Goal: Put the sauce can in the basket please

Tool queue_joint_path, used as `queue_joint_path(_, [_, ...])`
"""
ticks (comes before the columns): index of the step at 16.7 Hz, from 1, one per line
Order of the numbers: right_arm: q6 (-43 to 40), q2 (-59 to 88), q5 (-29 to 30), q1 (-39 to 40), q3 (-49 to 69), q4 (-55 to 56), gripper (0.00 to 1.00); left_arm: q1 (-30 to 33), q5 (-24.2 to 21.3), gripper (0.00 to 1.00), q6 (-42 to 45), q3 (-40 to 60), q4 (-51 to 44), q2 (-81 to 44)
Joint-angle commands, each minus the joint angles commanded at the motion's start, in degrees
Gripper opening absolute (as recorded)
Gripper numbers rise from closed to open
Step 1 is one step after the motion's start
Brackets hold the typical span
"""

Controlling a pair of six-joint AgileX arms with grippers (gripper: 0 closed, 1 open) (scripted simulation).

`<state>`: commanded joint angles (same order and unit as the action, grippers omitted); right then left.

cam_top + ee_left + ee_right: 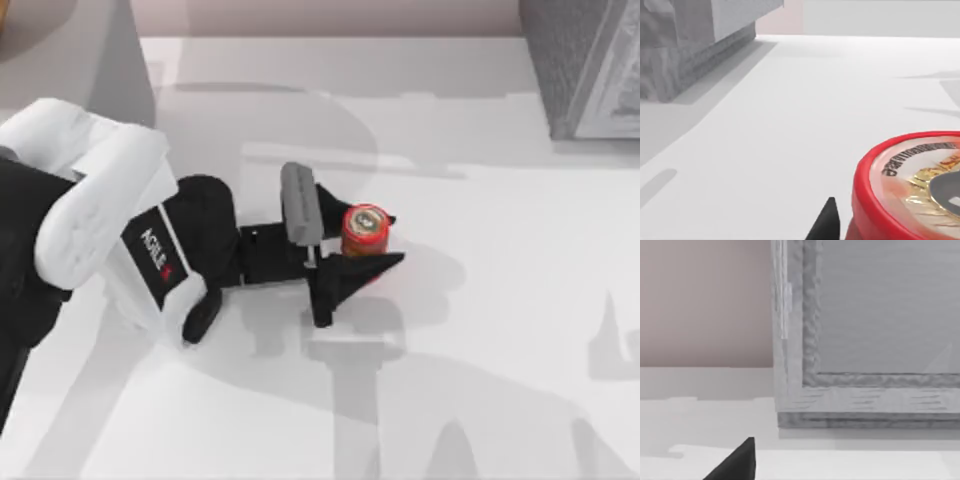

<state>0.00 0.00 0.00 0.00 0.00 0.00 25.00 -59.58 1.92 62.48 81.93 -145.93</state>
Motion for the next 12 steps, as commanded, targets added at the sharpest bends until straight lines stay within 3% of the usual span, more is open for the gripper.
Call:
queue_joint_path(4, [0.00,0.00,0.00,0.00,0.00,0.00,1.00,-5.12,-5.16,0.00,-2.09,-6.47,-3.01,8.32])
queue_joint_path(12, [0.00,0.00,0.00,0.00,0.00,0.00,1.00,-17.75,-17.16,0.00,-7.20,-23.53,-10.53,41.80])
